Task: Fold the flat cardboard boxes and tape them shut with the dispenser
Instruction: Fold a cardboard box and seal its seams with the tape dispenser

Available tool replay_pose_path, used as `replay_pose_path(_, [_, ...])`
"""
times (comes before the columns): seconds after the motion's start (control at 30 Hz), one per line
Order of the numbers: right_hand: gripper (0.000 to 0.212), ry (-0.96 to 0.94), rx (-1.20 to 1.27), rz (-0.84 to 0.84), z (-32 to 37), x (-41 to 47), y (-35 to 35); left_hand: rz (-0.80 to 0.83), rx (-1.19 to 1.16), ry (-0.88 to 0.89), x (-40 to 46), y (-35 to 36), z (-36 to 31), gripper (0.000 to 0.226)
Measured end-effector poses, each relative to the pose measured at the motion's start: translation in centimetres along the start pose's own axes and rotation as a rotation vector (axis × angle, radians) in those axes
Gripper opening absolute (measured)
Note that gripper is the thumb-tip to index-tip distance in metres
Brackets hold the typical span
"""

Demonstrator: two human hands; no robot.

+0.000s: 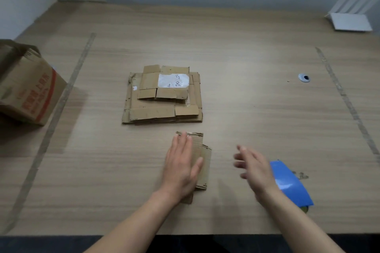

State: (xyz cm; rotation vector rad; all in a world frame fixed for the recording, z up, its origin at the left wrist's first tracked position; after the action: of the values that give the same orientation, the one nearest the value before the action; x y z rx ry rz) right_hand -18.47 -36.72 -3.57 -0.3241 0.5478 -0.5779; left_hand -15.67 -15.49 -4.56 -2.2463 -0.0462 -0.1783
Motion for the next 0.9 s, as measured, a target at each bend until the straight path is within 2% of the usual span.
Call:
replay_pose_path(0.03, [0.023, 0.078, -0.031, 0.073, -0.4, -0.4, 2.5, -0.088, -0.056, -0.081, 0.4, -1.1, 0.8, 0.072])
replay_pose_path(0.1, [0.028, 0.205, -0.070, 0.153, -1.2, -0.9, 6.2, -0.123, -0.085, -0.254, 0.9, -2.2, 2.8, 0.060])
replay_pose_path(0.23, [0.046, 0.311, -0.098, 0.194, -2.1, -1.1, 10.0, 0.095, -0.192, -0.541, 1.4, -1.2, 6.2, 0.048])
replay_pose_path(0.33, [0.053, 0.371, -0.067, 0.192, -1.9, -1.9, 11.1, 0.181, -0.469, -0.744, 1.1, -1.0, 6.7, 0.049])
replay_pose_path(0.4, [0.059, 0.353, 0.000, 0.154, -0.5, -2.6, 11.0, 0.222, -0.695, -0.912, 1.2, -1.6, 5.8, 0.054])
replay_pose_path(0.43, [0.062, 0.319, 0.048, 0.127, 0.5, -2.9, 10.7, 0.223, -0.758, -0.943, 1.7, -2.4, 5.4, 0.055])
replay_pose_path(0.6, [0.071, 0.113, 0.355, -0.011, 4.9, -4.9, 7.8, 0.073, -0.925, -0.877, 4.7, -7.0, 6.0, 0.067])
replay_pose_path(0.7, [0.081, 0.087, 0.375, -0.029, 3.8, -5.8, 8.5, 0.144, -0.909, -0.861, 4.2, -6.9, 7.4, 0.066])
replay_pose_path(0.77, [0.086, 0.107, 0.343, -0.002, 2.1, -6.1, 9.8, 0.196, -0.881, -0.880, 3.1, -6.2, 8.5, 0.057])
replay_pose_path(0.83, [0.073, 0.128, 0.289, 0.030, 0.9, -6.7, 11.1, 0.263, -0.808, -0.868, 1.9, -5.3, 9.5, 0.049])
replay_pose_path(0.9, [0.043, 0.118, 0.216, 0.031, -0.2, -6.9, 12.0, 0.321, -0.650, -0.785, 1.2, -4.3, 10.2, 0.048])
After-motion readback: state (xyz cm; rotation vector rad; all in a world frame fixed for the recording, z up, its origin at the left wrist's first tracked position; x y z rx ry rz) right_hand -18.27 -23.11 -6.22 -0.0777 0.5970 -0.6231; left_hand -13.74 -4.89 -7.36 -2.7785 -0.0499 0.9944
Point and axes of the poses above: each hand's wrist, its own x-axis towards the middle knuckle, its own y-axis out of the palm, z = x × y, the point moved 8 cm from there along x, towards the middle knuckle, and after that the axes turned 15 degrees about -z, right-handed, at the moved point
